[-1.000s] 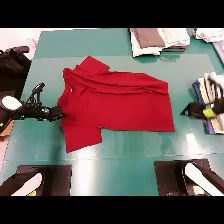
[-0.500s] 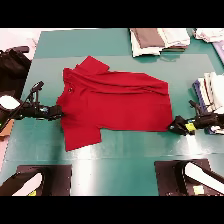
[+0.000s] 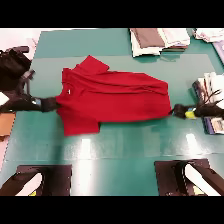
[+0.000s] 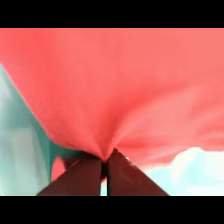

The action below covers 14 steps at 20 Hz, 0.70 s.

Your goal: Fold the shirts.

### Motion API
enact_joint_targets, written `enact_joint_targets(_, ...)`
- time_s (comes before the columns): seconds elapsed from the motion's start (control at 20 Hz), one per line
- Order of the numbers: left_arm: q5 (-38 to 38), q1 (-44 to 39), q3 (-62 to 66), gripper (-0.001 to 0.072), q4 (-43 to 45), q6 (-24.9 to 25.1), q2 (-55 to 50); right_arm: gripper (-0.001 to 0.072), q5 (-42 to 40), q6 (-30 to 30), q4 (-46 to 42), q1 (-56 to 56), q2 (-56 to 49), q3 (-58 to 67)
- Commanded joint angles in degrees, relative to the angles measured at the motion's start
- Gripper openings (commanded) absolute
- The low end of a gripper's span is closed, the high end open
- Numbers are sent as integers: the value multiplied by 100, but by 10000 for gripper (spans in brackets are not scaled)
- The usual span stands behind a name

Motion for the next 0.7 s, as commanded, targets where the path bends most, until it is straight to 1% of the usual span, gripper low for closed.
enact_joint_targets(0.0, -50, 2, 1436, 22, 289, -109, 813, 16, 184, 4, 35, 55, 743, 1576)
enact_joint_targets(0.15, 57, 2, 3316, 22, 433, -236, 1340, 15, 184, 4, -31, 50, 1113, 3418)
enact_joint_targets(0.3, 105, 2, 5132, 21, 439, -247, 1399, 15, 328, 74, -184, 50, 1130, 4983)
enact_joint_targets(0.35, 177, 2, 5628, 21, 444, -328, 1399, 15, 424, 142, -297, 50, 1099, 5421)
enact_joint_targets(0.45, 400, 2, 6279, 20, 662, -413, 1386, 15, 664, 297, -531, 48, 964, 6192)
enact_joint_targets(0.55, 597, 2, 6457, 20, 1241, -822, 1386, 15, 1040, 533, -835, 50, 708, 6916)
enact_joint_targets(0.65, 330, 2, 6345, 20, 1565, -946, 1268, 14, 1480, 601, -1034, 50, 378, 7517)
